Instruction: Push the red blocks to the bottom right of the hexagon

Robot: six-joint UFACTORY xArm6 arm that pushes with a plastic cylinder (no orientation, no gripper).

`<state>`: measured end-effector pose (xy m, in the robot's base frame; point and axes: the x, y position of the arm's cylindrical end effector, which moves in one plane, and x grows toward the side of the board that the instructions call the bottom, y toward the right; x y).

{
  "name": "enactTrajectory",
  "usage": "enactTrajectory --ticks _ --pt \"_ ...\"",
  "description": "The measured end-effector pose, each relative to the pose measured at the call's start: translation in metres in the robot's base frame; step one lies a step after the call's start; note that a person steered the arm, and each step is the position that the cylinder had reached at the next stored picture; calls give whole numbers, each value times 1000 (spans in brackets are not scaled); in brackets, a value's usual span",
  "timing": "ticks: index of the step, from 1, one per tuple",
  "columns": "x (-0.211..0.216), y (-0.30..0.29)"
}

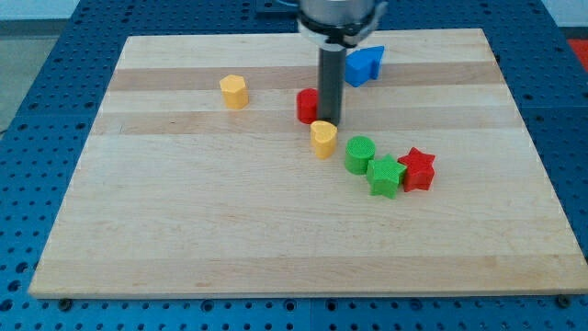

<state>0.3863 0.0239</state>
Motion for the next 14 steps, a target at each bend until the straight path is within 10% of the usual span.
enactTrajectory --ticks 2,5,14 --pt "-28 -53" --pt "1 71" --pt "175 149"
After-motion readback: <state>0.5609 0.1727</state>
